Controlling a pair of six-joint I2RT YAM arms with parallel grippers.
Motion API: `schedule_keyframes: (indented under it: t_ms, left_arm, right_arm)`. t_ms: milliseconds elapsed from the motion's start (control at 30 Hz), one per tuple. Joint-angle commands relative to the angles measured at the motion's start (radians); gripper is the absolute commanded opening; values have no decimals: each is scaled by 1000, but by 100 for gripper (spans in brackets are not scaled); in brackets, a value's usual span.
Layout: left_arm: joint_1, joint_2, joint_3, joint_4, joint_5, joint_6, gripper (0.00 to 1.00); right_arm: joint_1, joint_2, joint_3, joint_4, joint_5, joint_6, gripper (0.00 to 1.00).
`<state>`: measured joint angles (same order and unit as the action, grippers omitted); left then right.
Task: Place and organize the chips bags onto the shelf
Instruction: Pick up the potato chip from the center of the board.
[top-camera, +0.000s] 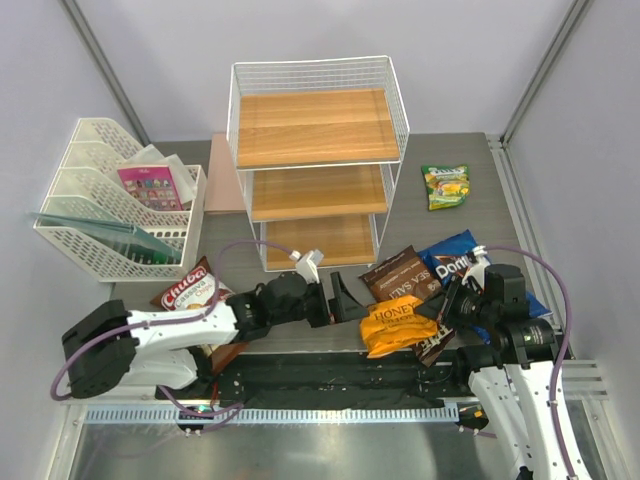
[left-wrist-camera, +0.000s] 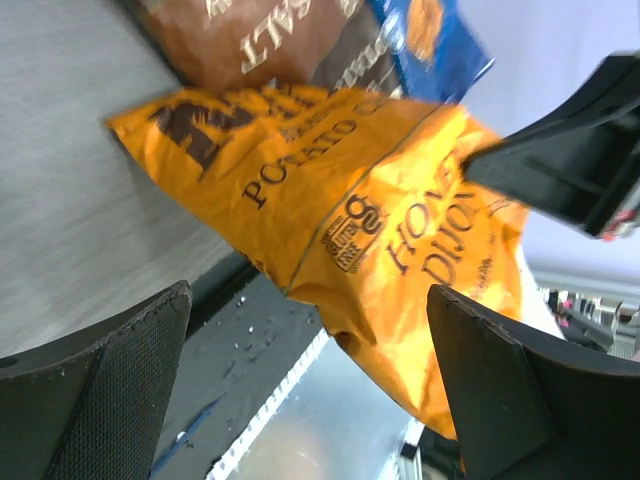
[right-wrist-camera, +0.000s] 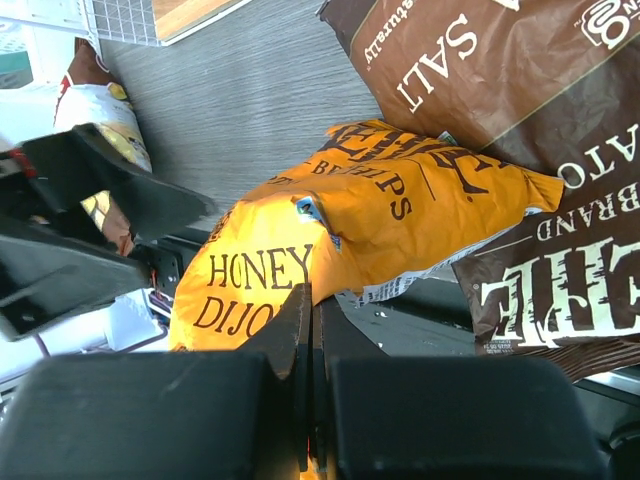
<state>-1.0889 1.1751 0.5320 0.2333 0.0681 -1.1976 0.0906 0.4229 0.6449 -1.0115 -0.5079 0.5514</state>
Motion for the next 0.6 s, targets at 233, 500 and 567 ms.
schedule_keyframes:
  t_ms: [233,500,567]
  left_arm:
    - [-114,259,48,268,62,-126,100]
    - [-115,258,-21,405,-5,-243,100]
    - [-115,271,-12,413,-11,-244,100]
  right_arm:
    - [3,-7,-4,7,9,-10,1]
    - [3,-21,-19,13,0,-5,1]
    - [3,-21,-19,10,-4,-4,1]
